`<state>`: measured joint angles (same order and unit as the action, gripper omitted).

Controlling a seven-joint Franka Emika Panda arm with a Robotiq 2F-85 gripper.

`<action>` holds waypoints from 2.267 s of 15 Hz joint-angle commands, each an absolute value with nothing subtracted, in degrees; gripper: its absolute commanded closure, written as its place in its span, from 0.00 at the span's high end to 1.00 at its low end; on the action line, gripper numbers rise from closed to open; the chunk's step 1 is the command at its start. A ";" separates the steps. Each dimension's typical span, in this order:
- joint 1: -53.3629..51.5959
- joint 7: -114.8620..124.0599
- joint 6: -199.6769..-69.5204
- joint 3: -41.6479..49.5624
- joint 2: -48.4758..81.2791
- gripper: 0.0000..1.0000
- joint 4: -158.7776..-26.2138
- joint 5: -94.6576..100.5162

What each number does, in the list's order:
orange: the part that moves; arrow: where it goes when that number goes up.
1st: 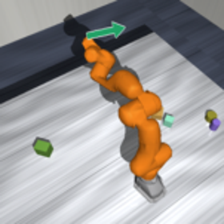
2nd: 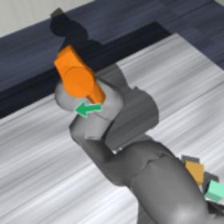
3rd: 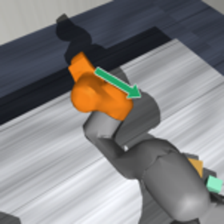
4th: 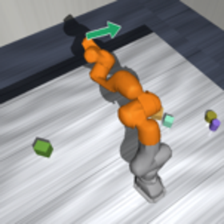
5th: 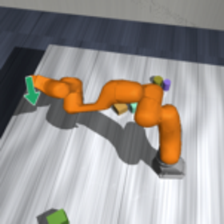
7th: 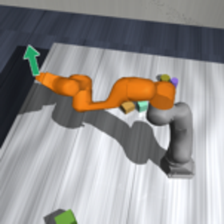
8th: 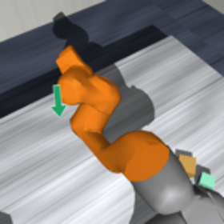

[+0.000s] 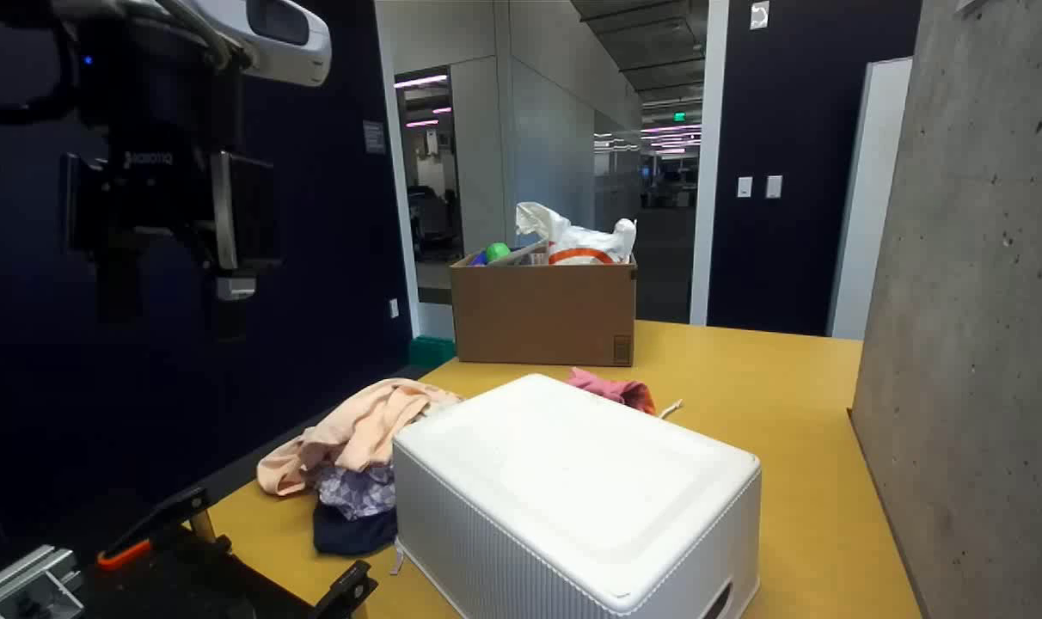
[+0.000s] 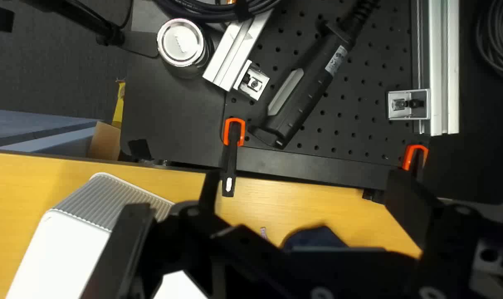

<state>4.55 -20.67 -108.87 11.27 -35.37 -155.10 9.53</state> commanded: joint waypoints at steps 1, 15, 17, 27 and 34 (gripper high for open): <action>4.64 -20.71 -108.69 11.14 -35.38 1.00 -154.99 9.44; -0.12 -18.03 -128.19 6.97 -18.26 1.00 -150.81 9.17; -2.34 -19.32 -133.78 5.23 -11.32 1.00 -149.26 8.19; -2.44 -17.37 -150.24 -0.97 25.92 1.00 -121.10 14.15; -8.18 -16.78 -146.42 -2.46 44.42 1.00 -100.55 16.54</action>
<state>-6.16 -17.09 -149.96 -1.94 39.01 -108.43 14.89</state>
